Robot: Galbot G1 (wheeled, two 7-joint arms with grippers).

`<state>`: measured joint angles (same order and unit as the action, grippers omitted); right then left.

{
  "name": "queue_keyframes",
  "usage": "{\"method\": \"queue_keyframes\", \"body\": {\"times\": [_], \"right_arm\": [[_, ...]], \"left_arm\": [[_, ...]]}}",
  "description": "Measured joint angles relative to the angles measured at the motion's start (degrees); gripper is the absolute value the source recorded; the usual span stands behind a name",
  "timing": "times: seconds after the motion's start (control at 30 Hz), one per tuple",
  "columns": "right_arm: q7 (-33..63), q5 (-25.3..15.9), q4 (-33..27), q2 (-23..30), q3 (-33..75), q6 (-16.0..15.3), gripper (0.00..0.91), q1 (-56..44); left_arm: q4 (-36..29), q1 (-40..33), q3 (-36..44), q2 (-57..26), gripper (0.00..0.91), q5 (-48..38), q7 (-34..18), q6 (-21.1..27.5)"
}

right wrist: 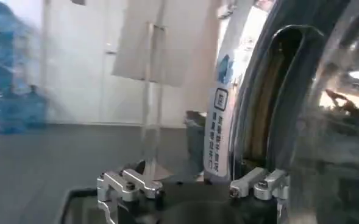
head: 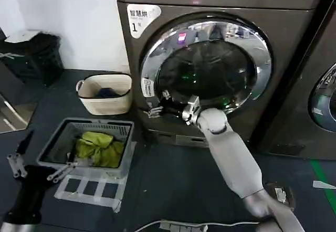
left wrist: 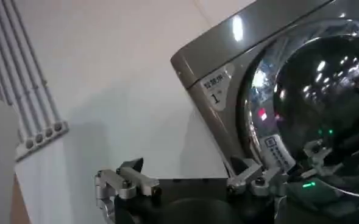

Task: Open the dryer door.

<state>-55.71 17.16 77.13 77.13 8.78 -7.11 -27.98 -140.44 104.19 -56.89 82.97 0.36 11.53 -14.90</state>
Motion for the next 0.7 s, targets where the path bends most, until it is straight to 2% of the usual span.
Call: {"method": "queue_keyframes", "body": {"times": [0.37, 0.7], "right_arm": [[-7.0, -0.2, 3.4, -2.2, 1.8, 0.6, 0.907, -2.7], [-11.8, -0.3, 7.6, -3.7, 3.6, 0.8, 0.907, -6.4]], "left_arm": [[-0.1, -0.9, -1.0, -0.6, 0.907, -0.1, -0.5, 4.3], [-0.1, -1.2, -1.0, -0.7, 0.907, -0.4, -0.1, 5.1]]}}
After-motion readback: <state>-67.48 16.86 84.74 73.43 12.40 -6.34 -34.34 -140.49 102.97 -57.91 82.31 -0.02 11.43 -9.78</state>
